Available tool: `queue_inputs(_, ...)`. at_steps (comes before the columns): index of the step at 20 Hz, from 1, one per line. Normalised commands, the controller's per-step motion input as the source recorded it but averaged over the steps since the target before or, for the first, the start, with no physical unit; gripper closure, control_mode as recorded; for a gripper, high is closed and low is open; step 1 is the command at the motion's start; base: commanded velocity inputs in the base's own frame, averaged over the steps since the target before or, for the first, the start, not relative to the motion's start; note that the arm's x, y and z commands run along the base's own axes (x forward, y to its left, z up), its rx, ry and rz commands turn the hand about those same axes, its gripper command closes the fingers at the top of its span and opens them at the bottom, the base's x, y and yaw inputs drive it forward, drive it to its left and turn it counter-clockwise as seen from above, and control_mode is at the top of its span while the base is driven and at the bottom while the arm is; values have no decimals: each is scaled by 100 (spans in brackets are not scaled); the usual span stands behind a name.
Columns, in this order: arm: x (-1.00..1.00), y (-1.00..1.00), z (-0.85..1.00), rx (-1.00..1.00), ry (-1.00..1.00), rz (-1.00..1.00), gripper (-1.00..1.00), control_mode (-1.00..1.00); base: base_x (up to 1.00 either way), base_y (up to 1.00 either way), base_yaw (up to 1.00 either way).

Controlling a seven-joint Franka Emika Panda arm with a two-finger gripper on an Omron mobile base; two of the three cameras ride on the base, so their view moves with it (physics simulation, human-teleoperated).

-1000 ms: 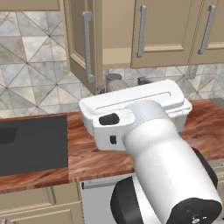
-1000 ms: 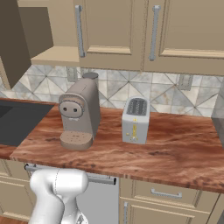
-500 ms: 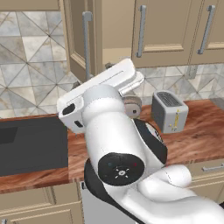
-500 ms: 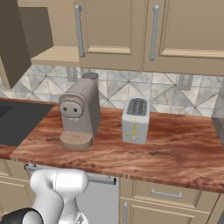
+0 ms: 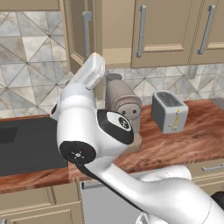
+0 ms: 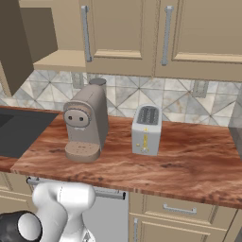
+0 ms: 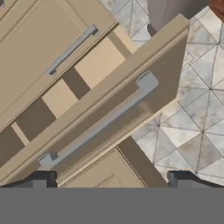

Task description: Close all open cabinet doors.

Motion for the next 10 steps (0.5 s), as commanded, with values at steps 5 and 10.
queue_inputs(5,59,8,-19,-32,-3,-20,-100,-100,0,0,0)
queue_inputs(10,44,0,-7,-21,0,-27,-100,-100,0,0,0)
